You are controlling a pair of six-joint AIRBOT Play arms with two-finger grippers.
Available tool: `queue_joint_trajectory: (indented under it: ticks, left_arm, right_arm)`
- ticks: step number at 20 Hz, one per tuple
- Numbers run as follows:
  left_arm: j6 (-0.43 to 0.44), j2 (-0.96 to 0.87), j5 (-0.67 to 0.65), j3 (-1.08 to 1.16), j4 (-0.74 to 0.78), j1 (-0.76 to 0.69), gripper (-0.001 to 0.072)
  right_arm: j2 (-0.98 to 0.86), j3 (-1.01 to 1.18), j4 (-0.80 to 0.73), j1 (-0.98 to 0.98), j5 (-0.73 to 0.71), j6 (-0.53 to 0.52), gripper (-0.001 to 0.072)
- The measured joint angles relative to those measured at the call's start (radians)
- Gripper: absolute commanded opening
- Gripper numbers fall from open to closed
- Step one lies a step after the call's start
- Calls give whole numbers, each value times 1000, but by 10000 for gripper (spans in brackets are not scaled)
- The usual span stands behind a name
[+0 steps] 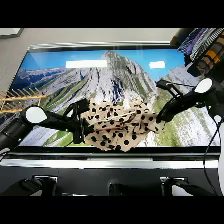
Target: Fold the clothes and pants, and hang the long-sleeved shirts on hangers.
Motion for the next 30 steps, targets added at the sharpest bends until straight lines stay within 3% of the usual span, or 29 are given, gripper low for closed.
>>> queue_joint_trajectory:
  ticks: [1,3,4,6,7,8,10,11,12,20,25,30]
  left_arm:
    - [0,0,-2,0,0,0,49]
    - [-12,0,1,0,1,0,279]
    - [-24,0,11,0,-4,0,340]
    - [-51,0,22,0,-3,5,342]
    - [-74,0,28,0,-6,11,357]
    - [-98,1,42,0,-7,21,419]
    - [-139,4,73,1,-8,47,427]
    - [-152,7,77,1,-8,61,580]
    - [-169,11,85,1,0,81,673]
    - [-495,32,183,-14,-1,294,686]
    - [-551,-20,249,-28,-3,195,686]
    - [-512,-126,514,-30,-2,-33,685]
  right_arm:
    - [1,0,5,0,3,0,33]
    - [6,0,18,0,15,3,31]
    - [12,0,40,0,20,6,31]
    - [27,0,37,0,25,19,30]
    - [40,0,34,0,14,35,30]
    - [52,0,30,1,3,60,29]
    - [78,0,22,1,-27,113,29]
    - [91,-1,15,1,-42,140,29]
    - [102,-1,7,0,-58,162,29]
    - [190,-1,-3,0,-123,261,29]
    - [246,-1,-2,0,-133,306,29]
    - [317,-1,11,0,-151,375,30]
